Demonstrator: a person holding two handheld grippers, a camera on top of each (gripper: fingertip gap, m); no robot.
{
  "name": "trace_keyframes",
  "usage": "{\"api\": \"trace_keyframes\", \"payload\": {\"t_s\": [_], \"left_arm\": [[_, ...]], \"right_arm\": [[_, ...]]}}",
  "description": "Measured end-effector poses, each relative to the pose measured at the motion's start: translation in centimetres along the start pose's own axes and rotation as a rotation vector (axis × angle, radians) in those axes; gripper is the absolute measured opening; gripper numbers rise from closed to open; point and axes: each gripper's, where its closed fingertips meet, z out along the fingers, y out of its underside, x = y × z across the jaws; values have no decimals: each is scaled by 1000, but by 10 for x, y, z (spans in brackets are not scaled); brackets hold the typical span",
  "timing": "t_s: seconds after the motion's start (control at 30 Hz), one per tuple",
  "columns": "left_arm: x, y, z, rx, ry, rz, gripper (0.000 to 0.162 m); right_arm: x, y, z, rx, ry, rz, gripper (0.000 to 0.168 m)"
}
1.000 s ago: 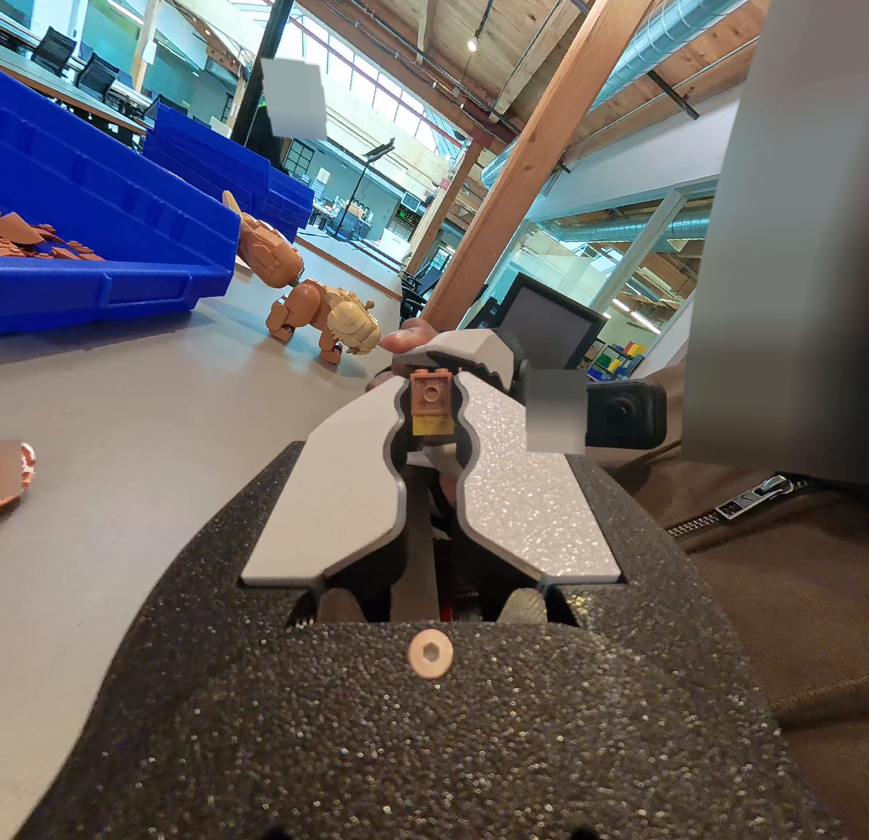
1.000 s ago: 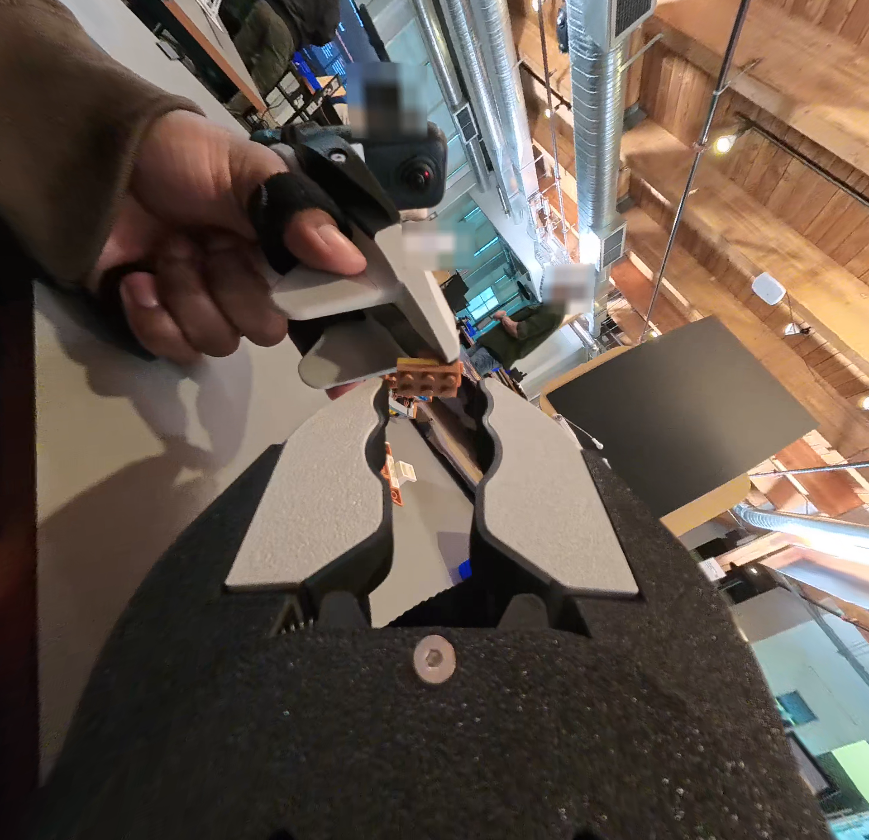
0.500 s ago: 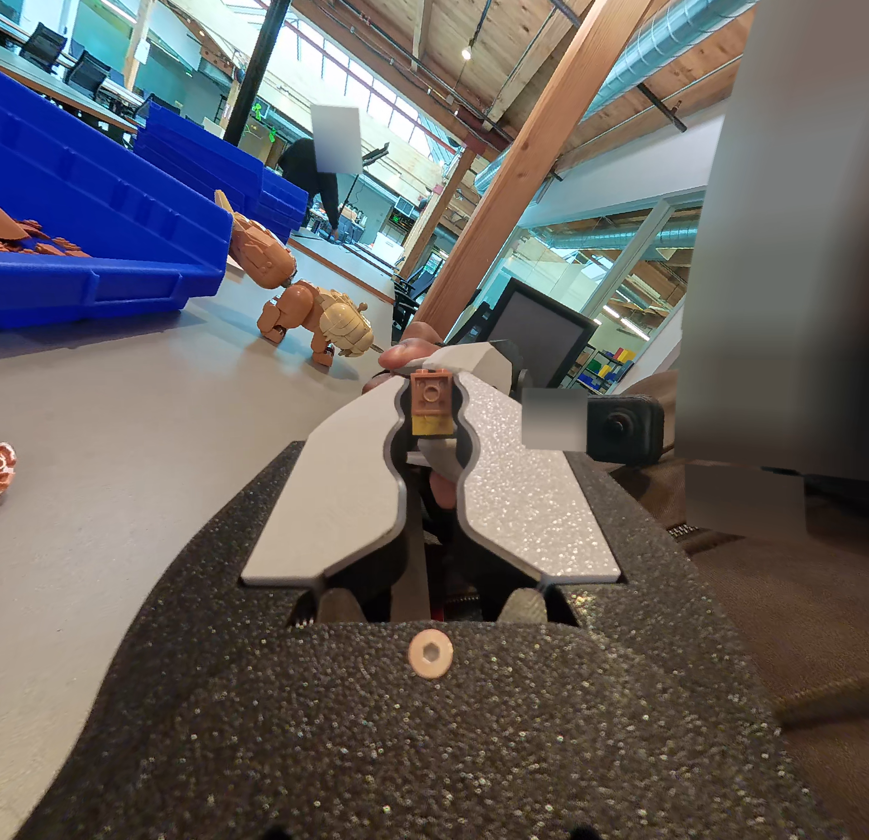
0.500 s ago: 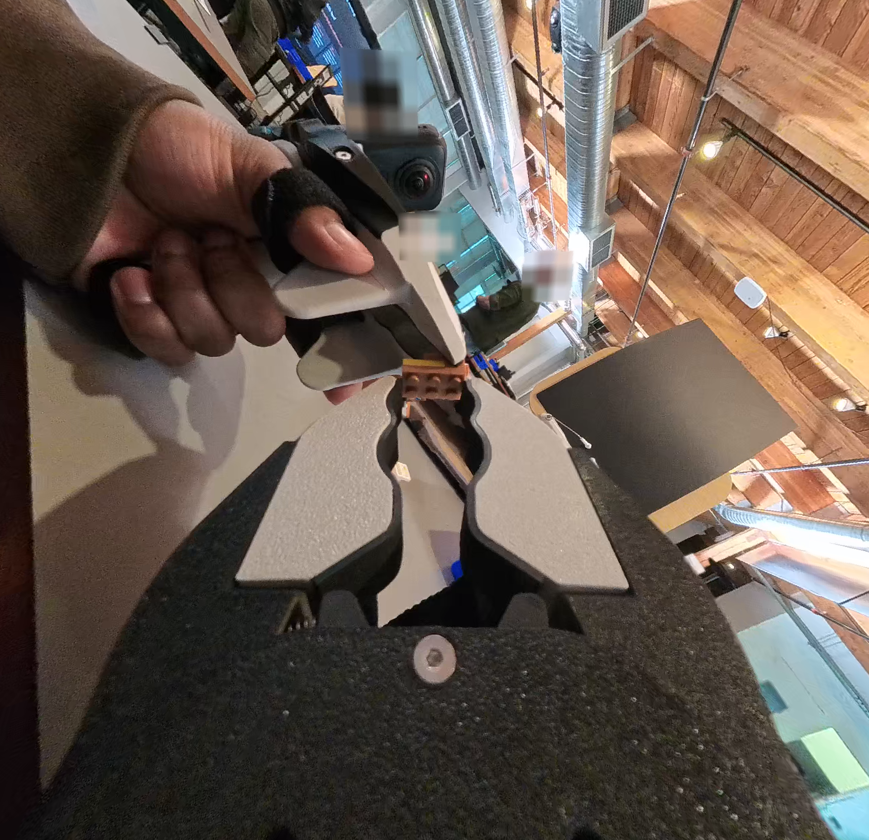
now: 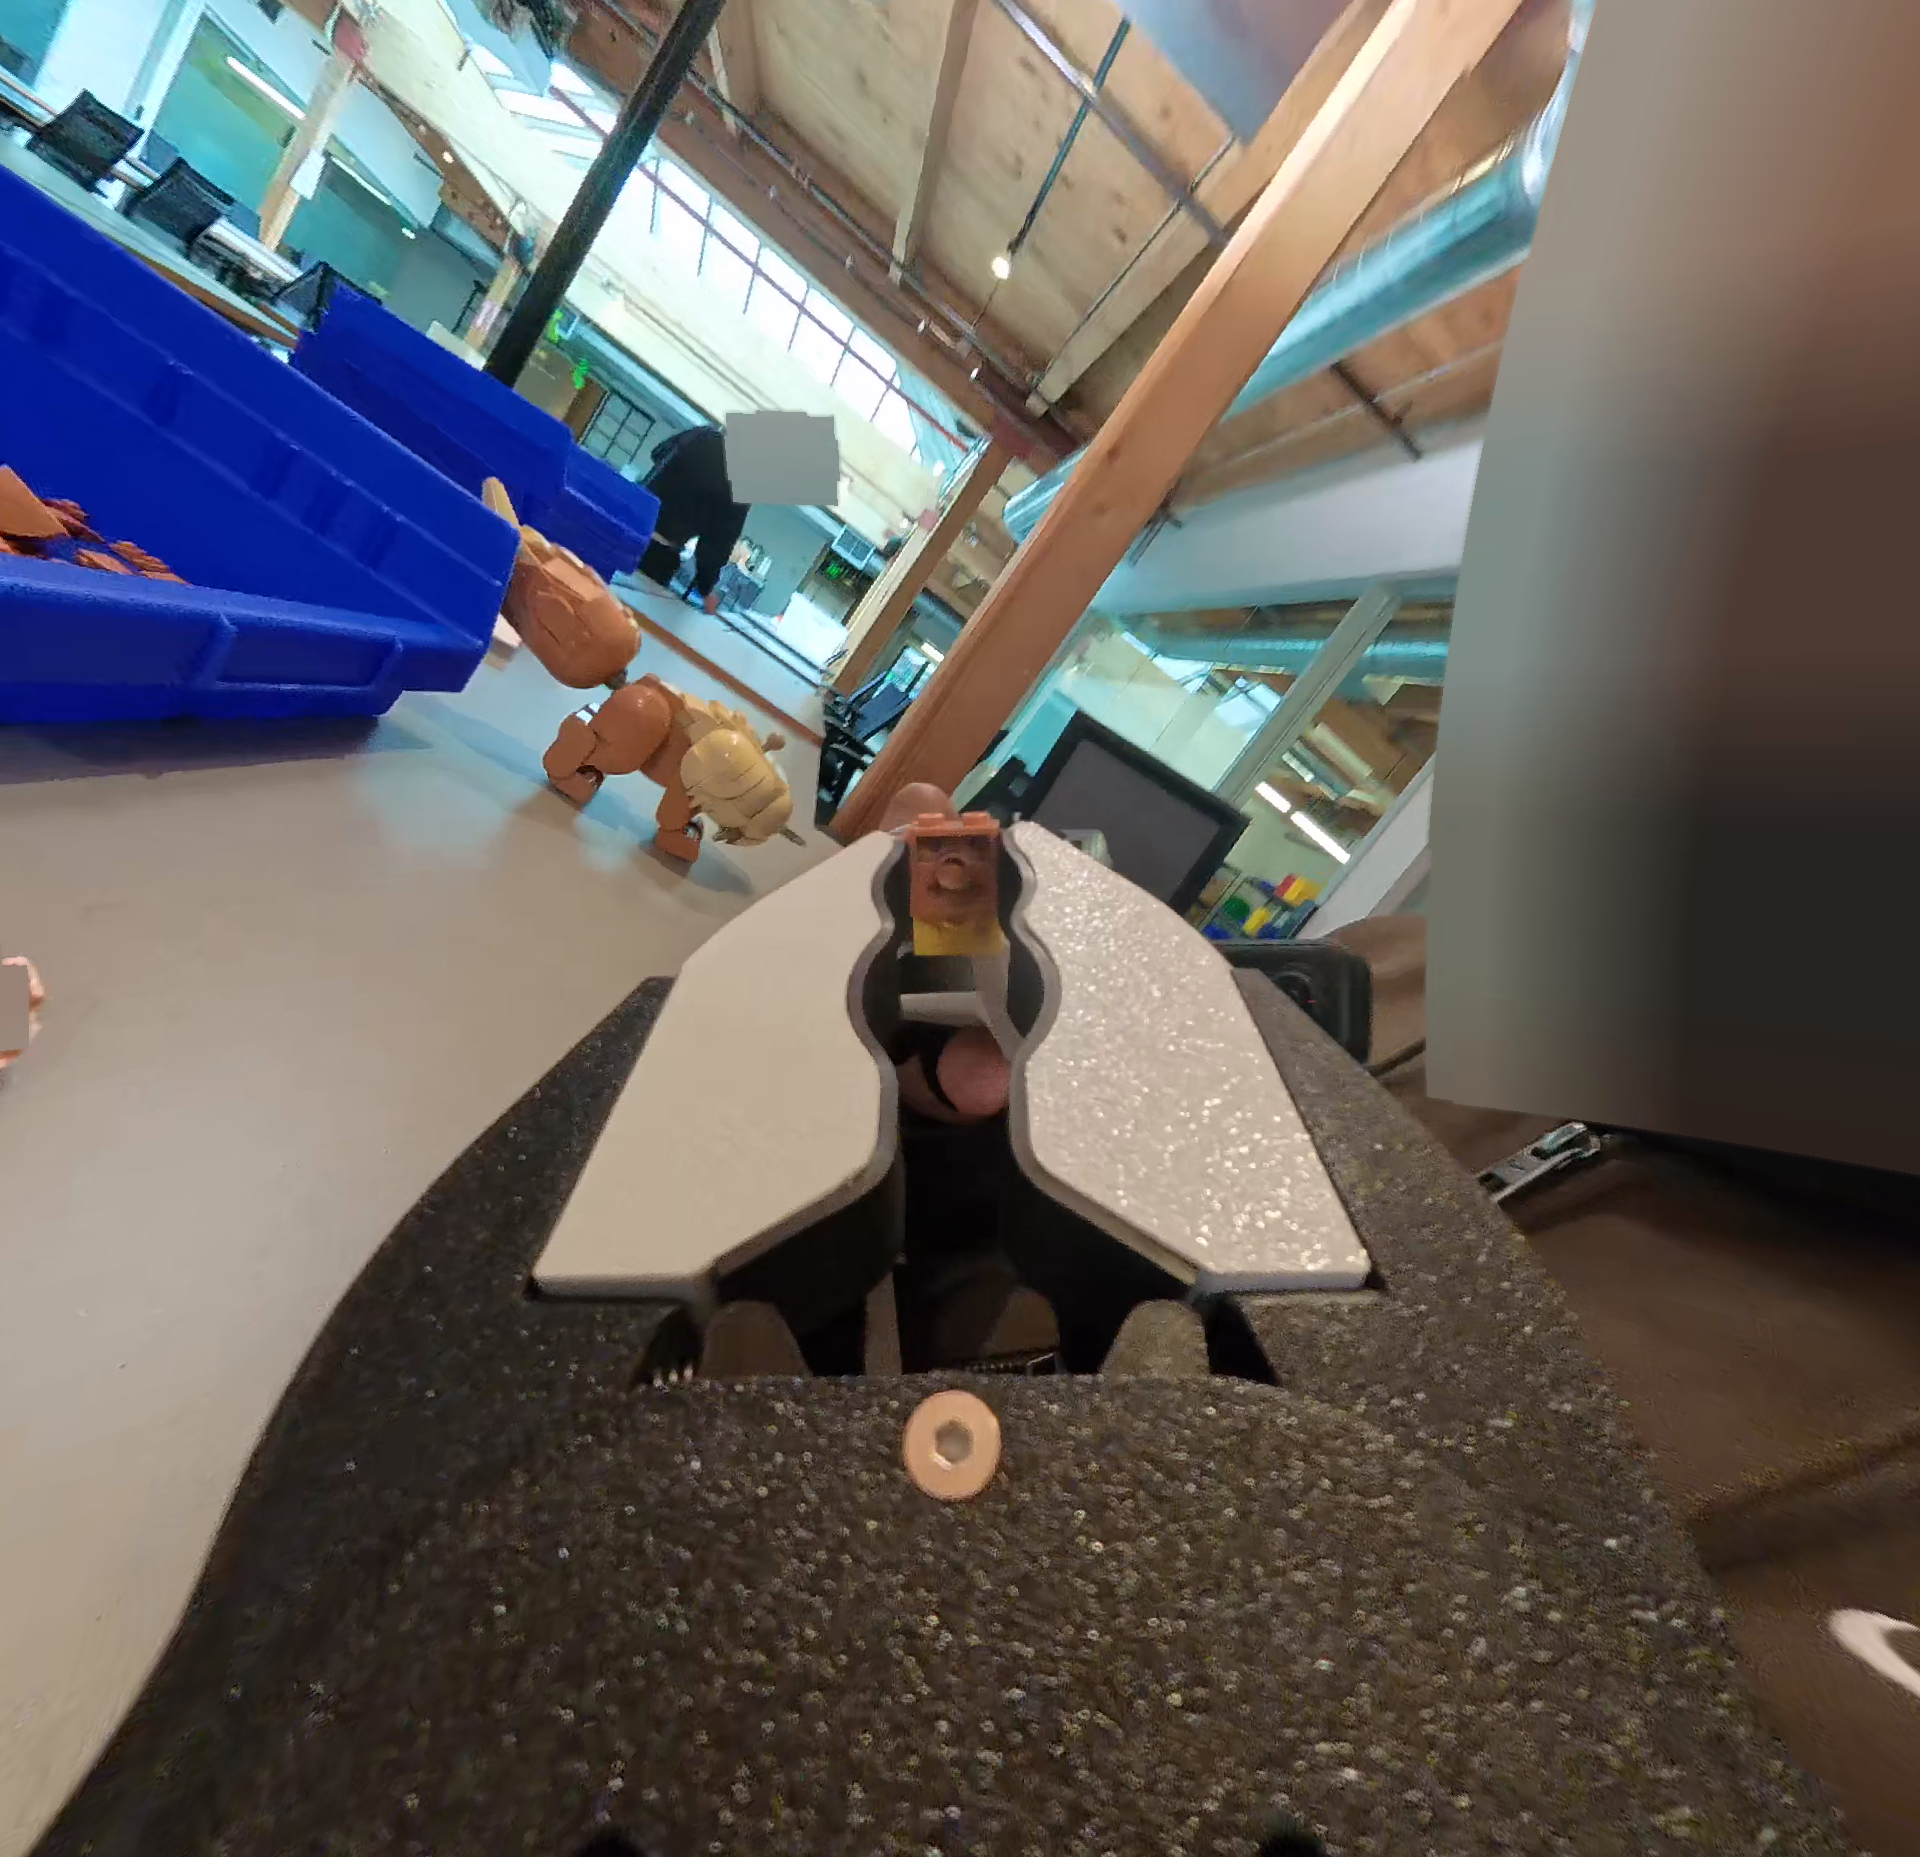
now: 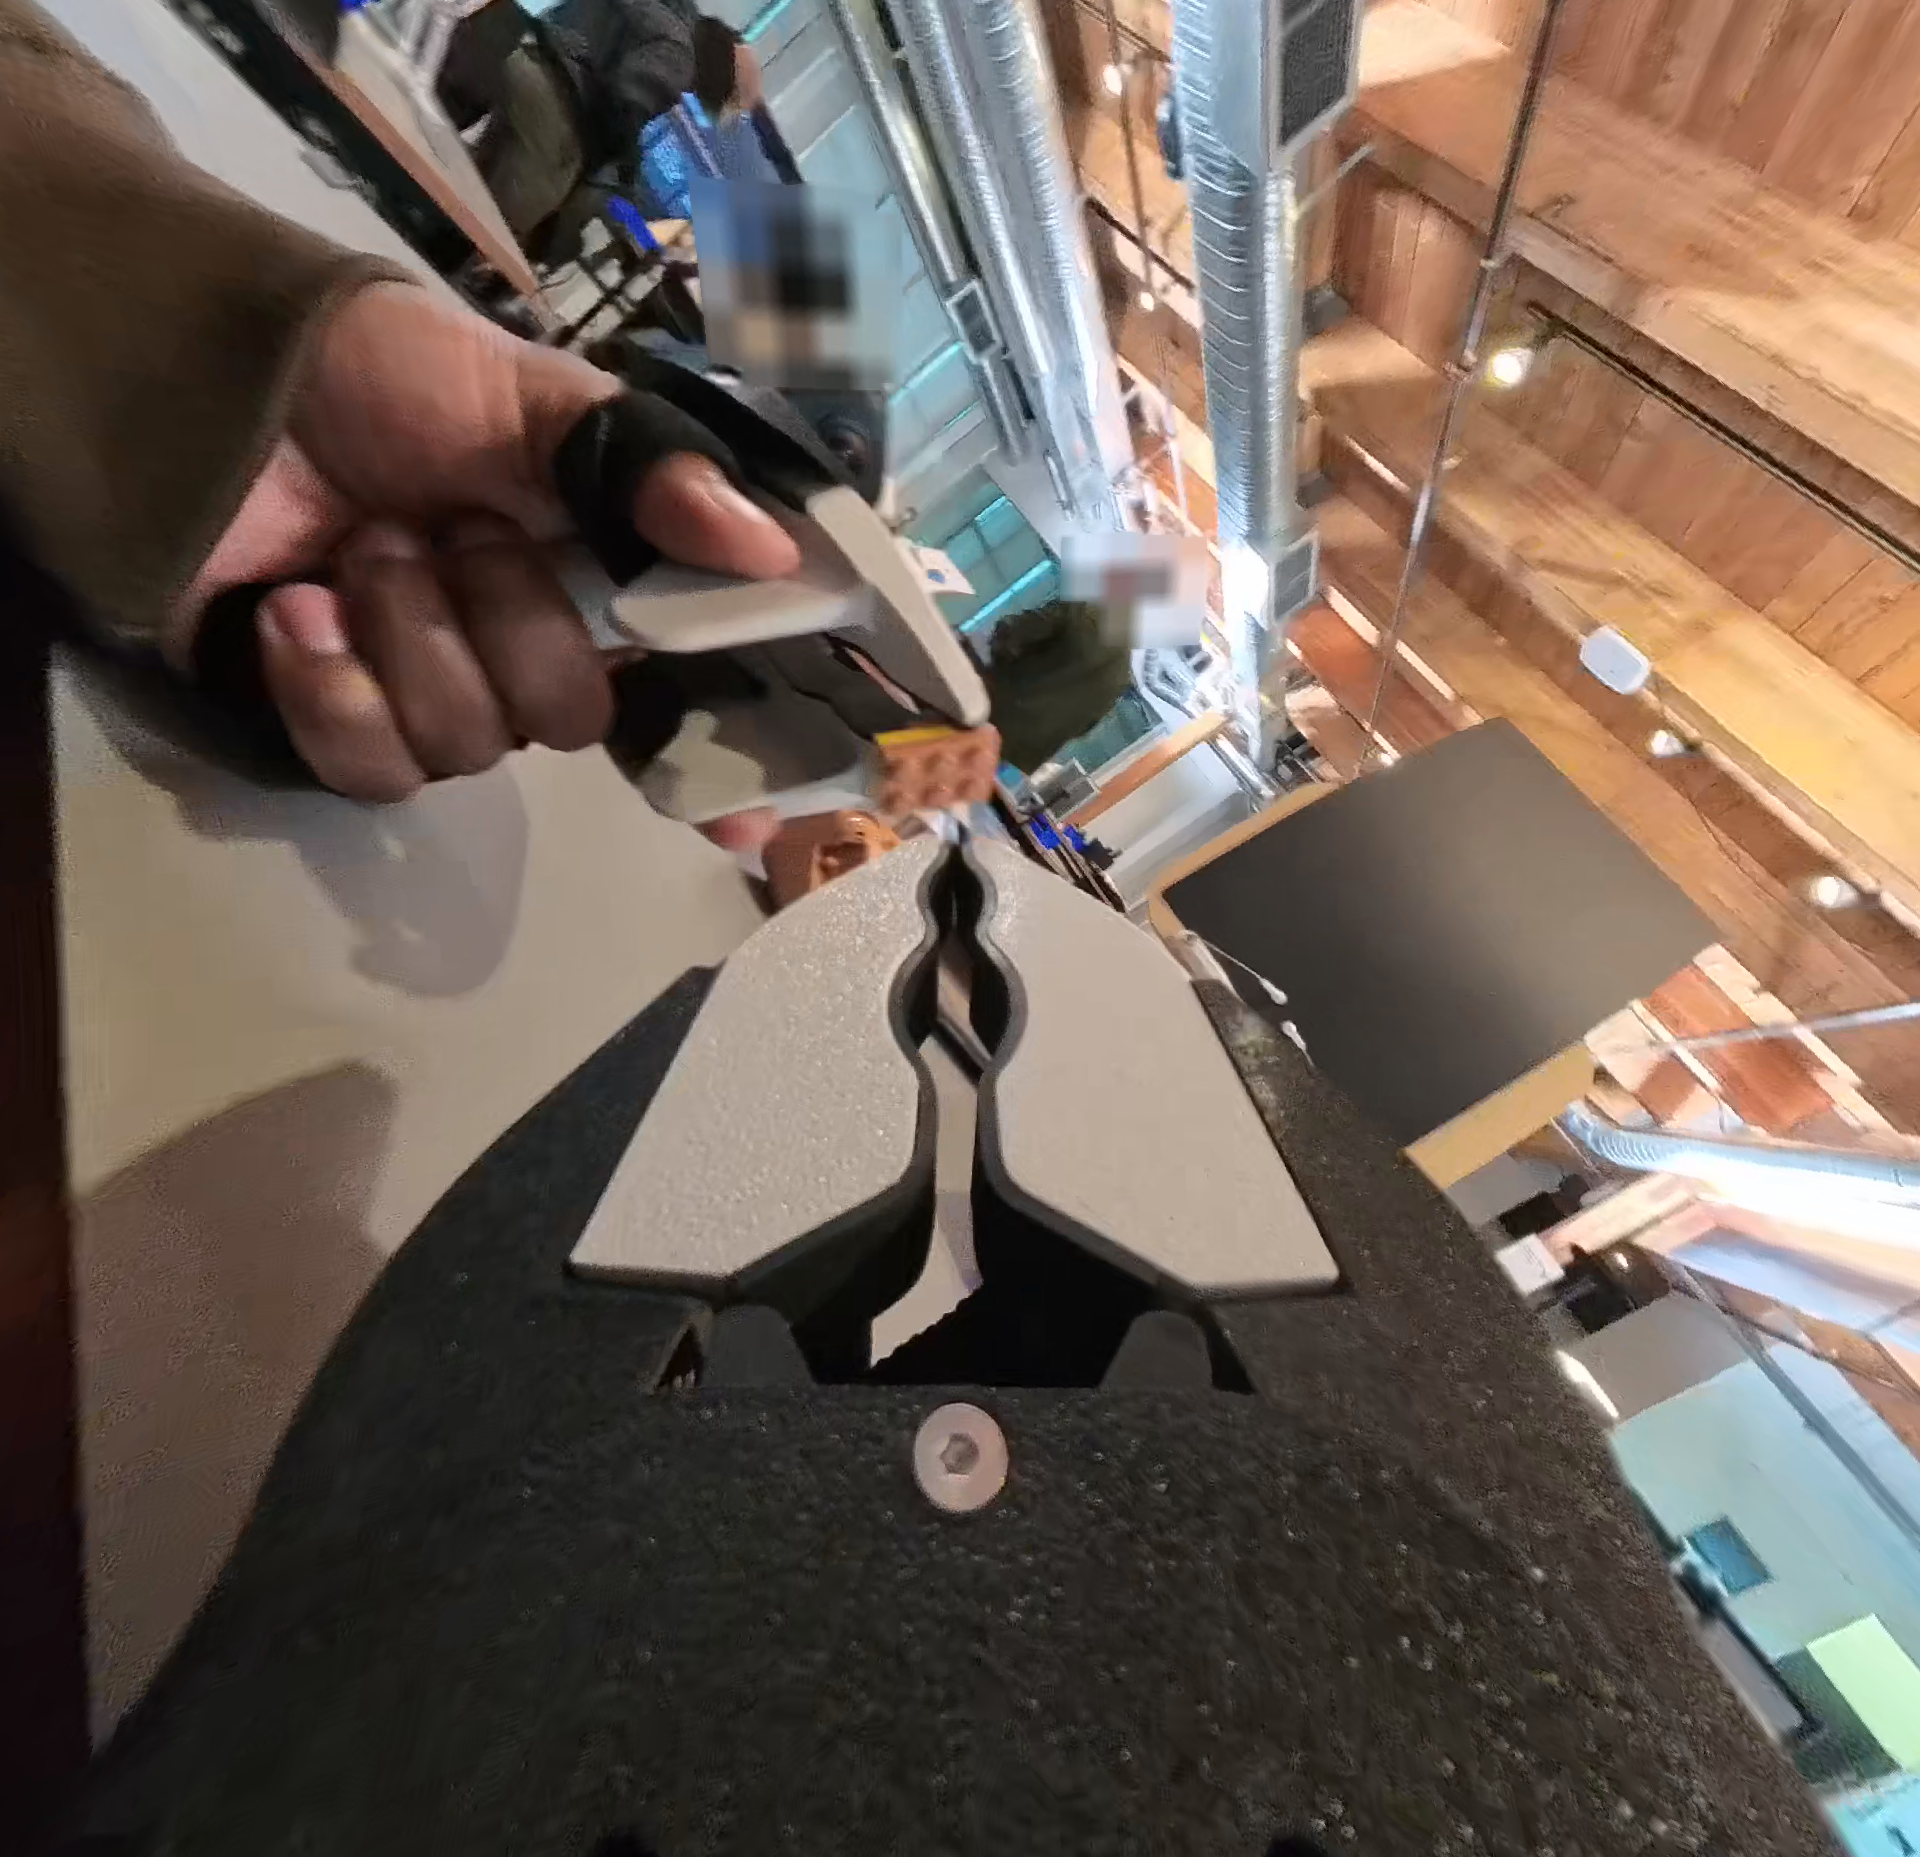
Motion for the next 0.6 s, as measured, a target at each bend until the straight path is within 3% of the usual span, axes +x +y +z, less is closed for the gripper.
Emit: {"api": "trace_keyframes", "payload": {"t_s": [0.1, 0.37, 0.6], "left_arm": [[2, 2, -1, -13, -5, 22, 15], [6, 13, 7, -68, 15, 59, 15], [6, 25, 13, -147, 4, 61, 16]], "right_arm": [[7, 9, 0, -24, 14, 39, 1], [-5, 3, 3, 15, -66, 47, 28], [-10, 1, 5, 17, -62, -26, 25]]}}
